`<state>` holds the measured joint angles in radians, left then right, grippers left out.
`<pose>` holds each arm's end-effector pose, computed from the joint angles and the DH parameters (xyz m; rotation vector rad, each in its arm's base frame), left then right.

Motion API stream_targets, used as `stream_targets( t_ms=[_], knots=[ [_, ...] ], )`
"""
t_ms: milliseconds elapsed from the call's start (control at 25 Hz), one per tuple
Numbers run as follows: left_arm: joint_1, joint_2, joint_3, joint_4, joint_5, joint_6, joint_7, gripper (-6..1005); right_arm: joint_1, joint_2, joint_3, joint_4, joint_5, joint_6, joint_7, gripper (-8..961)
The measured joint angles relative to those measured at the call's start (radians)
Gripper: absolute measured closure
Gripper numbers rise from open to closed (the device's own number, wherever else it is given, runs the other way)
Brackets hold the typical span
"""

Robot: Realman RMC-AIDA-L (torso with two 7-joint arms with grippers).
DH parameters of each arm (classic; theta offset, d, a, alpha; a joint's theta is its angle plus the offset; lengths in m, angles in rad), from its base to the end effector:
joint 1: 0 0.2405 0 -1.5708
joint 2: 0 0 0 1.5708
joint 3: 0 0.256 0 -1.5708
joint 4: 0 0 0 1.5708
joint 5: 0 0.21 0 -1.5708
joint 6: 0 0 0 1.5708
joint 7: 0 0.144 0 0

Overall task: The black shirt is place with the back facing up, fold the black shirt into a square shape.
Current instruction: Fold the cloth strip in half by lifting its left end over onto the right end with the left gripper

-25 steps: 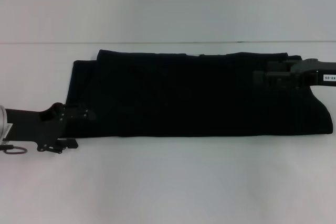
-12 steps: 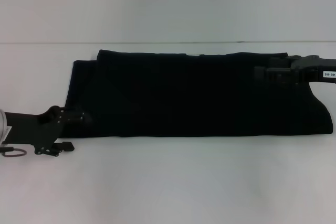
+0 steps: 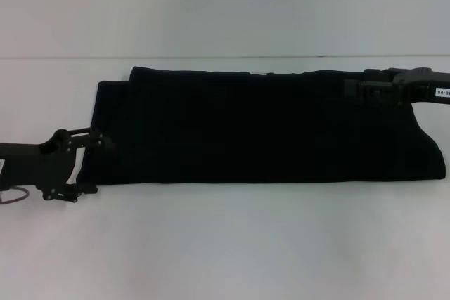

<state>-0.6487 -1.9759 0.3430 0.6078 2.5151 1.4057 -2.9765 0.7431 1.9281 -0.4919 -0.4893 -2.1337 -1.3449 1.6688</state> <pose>-0.3235 0.3602 0.0461 -1.3905 -2.5124 -0.5881 0.2588 0.4104 0.0508 -2.4668 0.9607 0.6250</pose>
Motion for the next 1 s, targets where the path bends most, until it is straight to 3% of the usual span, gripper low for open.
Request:
stream_targets(
  t_ms=[1000],
  knots=[
    [0.004,-0.001,-0.01,-0.057,0.014,-0.091,-0.001,76,-0.001,0.008,-0.001,0.0,0.002,0.029,0.0,162]
  ],
)
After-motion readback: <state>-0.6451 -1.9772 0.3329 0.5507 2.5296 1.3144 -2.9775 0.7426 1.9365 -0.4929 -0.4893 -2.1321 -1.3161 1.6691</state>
